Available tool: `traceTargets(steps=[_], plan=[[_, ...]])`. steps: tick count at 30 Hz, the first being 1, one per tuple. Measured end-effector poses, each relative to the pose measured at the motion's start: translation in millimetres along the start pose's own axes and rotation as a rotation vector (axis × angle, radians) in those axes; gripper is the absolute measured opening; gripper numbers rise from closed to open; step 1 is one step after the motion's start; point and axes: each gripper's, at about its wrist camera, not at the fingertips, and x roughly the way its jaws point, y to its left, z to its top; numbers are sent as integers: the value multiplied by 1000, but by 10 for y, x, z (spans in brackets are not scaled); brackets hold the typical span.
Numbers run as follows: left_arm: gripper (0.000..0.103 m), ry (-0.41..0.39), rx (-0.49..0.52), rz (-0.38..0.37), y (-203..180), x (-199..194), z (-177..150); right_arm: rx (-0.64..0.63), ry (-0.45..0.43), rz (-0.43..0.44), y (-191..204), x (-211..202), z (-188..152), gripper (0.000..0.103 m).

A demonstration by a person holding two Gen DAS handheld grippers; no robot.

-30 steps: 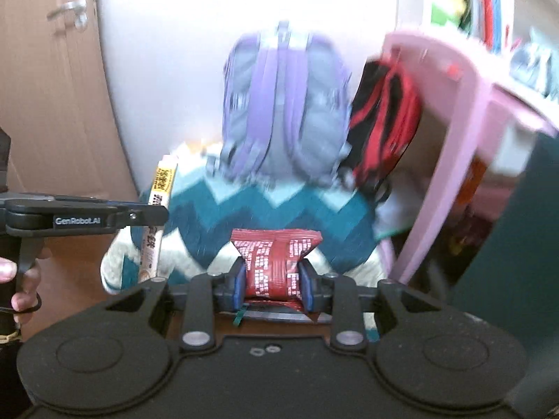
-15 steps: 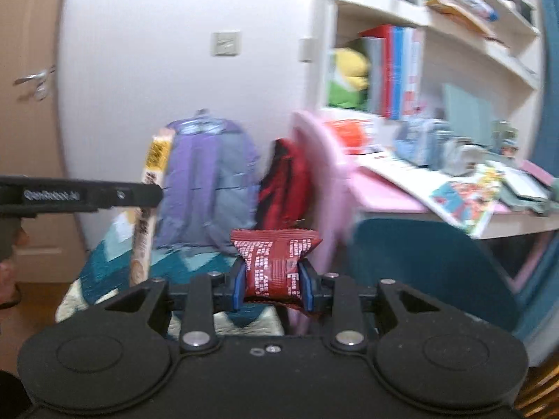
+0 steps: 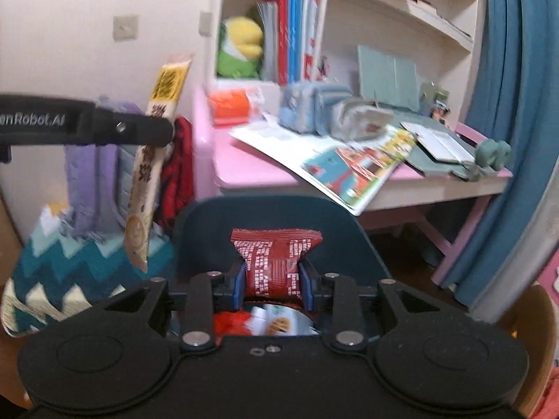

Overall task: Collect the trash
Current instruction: 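Lift the snack stick and red wrapper and carry them over the teal bin, then open the left tool and right tool to drop stick and wrapper into the bin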

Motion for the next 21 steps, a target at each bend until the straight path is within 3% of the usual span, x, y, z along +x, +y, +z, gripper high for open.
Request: traceTargets(steps=[7,13,21], plan=[[19,87,35,5,-239,644,-133,-87,125,-10,-92,424,-69,29],[19,221,50,20,-226,1102,-340,-101,224,5,-177,665,-143,30],[19,402,48,43,-142,1499,-623,-74,288,27,-281,793,-118,31]])
